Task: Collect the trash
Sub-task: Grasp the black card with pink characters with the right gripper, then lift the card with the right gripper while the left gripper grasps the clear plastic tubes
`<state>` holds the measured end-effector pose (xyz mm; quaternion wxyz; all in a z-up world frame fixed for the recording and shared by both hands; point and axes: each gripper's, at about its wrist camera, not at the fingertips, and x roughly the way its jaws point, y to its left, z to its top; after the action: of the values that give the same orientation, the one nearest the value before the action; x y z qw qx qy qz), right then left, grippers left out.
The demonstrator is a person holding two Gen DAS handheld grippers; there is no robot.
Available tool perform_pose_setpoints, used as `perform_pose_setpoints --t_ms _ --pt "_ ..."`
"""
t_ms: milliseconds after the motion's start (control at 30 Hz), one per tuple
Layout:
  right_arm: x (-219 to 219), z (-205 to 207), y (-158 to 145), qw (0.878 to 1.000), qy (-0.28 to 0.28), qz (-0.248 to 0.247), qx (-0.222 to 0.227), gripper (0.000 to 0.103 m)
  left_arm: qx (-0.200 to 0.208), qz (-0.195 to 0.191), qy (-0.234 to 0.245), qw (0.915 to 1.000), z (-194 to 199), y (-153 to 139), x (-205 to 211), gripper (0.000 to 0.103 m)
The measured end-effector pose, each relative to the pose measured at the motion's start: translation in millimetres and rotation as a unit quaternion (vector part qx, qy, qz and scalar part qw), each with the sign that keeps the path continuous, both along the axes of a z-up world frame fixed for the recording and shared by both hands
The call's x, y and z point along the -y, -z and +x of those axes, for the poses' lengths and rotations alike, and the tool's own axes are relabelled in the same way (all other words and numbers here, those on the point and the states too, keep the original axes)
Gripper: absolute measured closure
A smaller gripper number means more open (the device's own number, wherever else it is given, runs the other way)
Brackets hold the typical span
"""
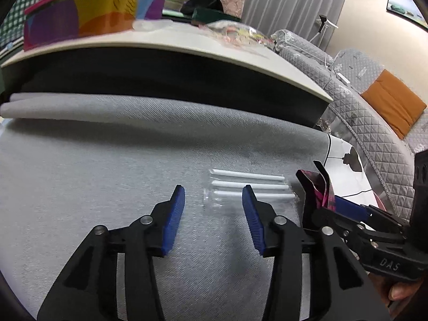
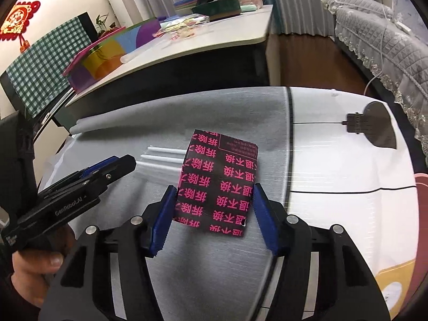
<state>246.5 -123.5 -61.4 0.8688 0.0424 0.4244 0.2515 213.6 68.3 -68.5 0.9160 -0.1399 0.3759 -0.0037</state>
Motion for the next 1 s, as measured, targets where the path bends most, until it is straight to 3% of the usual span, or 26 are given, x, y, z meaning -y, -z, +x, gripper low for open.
perform_pose_setpoints --t_ms 133,300,333,400,500,1000 --pt "8 0 2 1.0 0.007 -0.005 -0.001 0.046 -0.008 -0.013 0.002 0.9999 9 4 5 0.058" --pt "14 0 0 1.0 0.011 -0.008 0.003 0.046 -0.029 0.001 0.019 0.9994 18 8 18 0.06" --pt "14 0 0 1.0 0.012 -0.008 0.004 0.046 -0.03 0.001 0.025 0.9992 18 9 21 0.065" --pt "16 -1 -1 1.0 0.012 -0.009 0.005 0.046 -0.032 0.008 0.03 0.999 15 8 26 0.086" --pt "19 -3 -4 1.0 0.016 -0.009 0.009 0.046 -0.026 0.012 0.037 0.9989 11 6 29 0.1" --pt "51 -33 -37 0.998 0.036 -0.008 0.047 0.046 0.017 0.041 0.06 0.9972 -36 -31 48 0.103"
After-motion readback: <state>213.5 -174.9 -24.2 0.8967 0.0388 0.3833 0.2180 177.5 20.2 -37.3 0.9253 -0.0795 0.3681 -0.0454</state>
